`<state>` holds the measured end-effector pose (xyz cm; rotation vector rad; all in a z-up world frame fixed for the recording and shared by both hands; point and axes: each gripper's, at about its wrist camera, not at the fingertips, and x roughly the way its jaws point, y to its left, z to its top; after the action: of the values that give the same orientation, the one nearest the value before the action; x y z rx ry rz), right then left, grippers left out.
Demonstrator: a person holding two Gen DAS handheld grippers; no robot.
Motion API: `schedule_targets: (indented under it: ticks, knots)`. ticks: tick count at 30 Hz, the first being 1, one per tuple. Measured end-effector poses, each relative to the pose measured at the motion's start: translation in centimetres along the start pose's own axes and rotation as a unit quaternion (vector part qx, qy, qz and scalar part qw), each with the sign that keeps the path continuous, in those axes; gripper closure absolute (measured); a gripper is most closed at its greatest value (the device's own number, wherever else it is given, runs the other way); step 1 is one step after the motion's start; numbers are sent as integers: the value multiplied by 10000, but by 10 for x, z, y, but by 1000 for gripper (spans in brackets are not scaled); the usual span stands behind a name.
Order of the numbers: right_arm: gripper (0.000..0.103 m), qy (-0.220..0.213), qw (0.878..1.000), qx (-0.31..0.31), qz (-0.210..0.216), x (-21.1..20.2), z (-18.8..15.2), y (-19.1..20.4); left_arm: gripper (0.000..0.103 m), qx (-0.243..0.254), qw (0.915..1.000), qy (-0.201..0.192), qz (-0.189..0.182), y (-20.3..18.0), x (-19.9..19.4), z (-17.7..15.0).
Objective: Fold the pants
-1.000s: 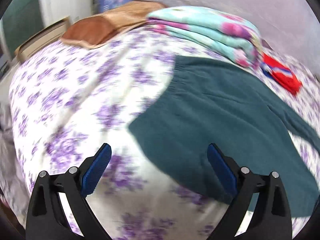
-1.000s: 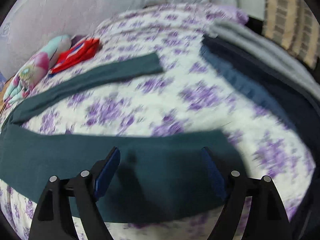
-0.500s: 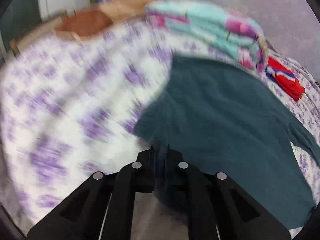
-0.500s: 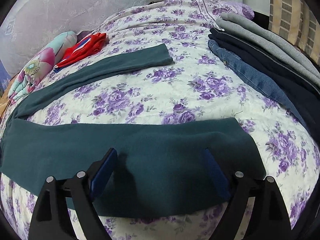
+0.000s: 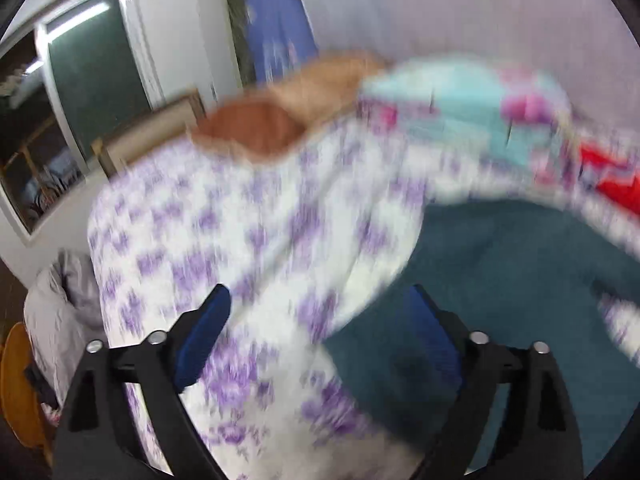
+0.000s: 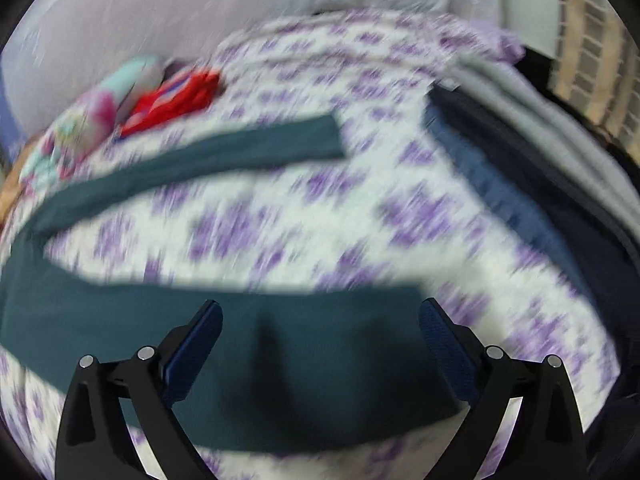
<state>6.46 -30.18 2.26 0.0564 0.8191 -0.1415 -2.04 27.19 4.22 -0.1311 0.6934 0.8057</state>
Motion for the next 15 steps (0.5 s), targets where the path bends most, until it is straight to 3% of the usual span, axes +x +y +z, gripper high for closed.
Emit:
schedule_targets:
  ticks: [2, 4, 9, 13, 15]
  knots:
    - [4, -377, 9991, 206, 2, 5, 26, -10, 7, -92, 9985, -276, -461, -16, -14, 12]
    - [4, -455, 9984, 346, -7, 24, 49, -18, 7, -68, 9922, -123, -1238, -50, -13, 22]
    - [18, 11, 9987, 506, -55, 88, 90, -20, 7, -235, 9720, 89, -2338, -135, -9, 24]
    - [18, -16, 9987, 456, -242, 115, 109, -12, 7, 166, 9650, 32, -2618, -188, -6, 8]
    - [18, -8, 9987, 502, -117, 130, 122, -8, 7, 561, 9683, -212, -2423, -198, -2, -6]
